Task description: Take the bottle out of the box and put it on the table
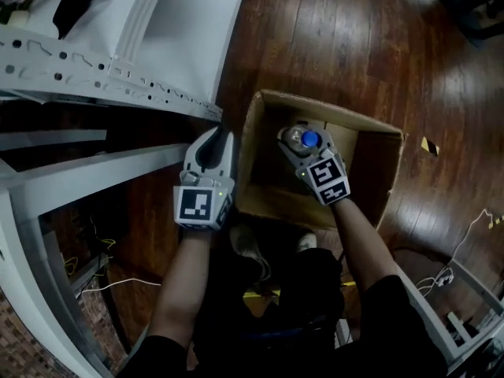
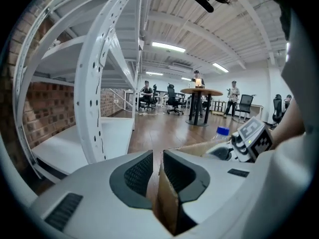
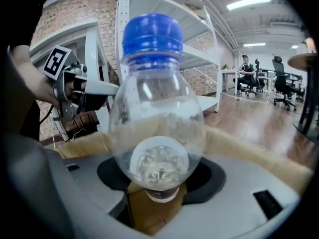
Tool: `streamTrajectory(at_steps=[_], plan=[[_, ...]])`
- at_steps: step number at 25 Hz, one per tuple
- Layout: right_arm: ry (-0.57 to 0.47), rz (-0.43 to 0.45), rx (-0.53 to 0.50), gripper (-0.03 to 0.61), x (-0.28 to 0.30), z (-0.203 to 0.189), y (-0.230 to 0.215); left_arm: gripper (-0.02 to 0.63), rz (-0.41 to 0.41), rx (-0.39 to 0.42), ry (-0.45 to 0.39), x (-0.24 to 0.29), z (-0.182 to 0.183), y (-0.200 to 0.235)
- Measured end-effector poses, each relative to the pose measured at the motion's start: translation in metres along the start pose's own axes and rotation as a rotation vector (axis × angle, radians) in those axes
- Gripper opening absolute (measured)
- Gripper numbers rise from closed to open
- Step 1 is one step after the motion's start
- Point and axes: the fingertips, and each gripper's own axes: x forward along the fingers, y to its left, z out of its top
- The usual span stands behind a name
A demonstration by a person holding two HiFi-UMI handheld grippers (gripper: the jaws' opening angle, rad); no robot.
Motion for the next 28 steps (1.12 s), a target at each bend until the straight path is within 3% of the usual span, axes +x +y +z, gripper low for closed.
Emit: streamTrajectory(at_steps=[6, 13, 19, 22, 25, 28], plan=[[-0.007, -0.048, 0.038, 0.270, -0.098, 0.070, 0.004, 0.064, -0.049, -0.070, 0.060, -0.024, 0.084, -0.045], [-0.007, -0.074, 0.016, 0.270, -0.204, 0.178, 0.016, 0.064, -0.055, -0.048, 0.054, -0.063, 0.215, -0.078], [0.003, -0.055, 0.016, 0.270, -0.321, 0.275, 0.049, 0.064, -0.061, -0.010, 0.026, -0.134, 0.338, -0.103], [-0.021, -0.019, -0.080, 0.269, -0.364, 0.332, 0.054, 0.064, -0.019, -0.032, 0.006, -0.164, 0.391, -0.100], [-0.074, 0.027, -0.191, 0.270, -0.396, 0.390, 0.059, 0.064, 0.050, -0.066, -0.073, -0.194, 0.444, -0.093], [-0.115, 0.057, -0.236, 0.270, -0.421, 0.423, 0.076, 0.064, 0.118, -0.060, -0.130, -0.235, 0.476, -0.091]])
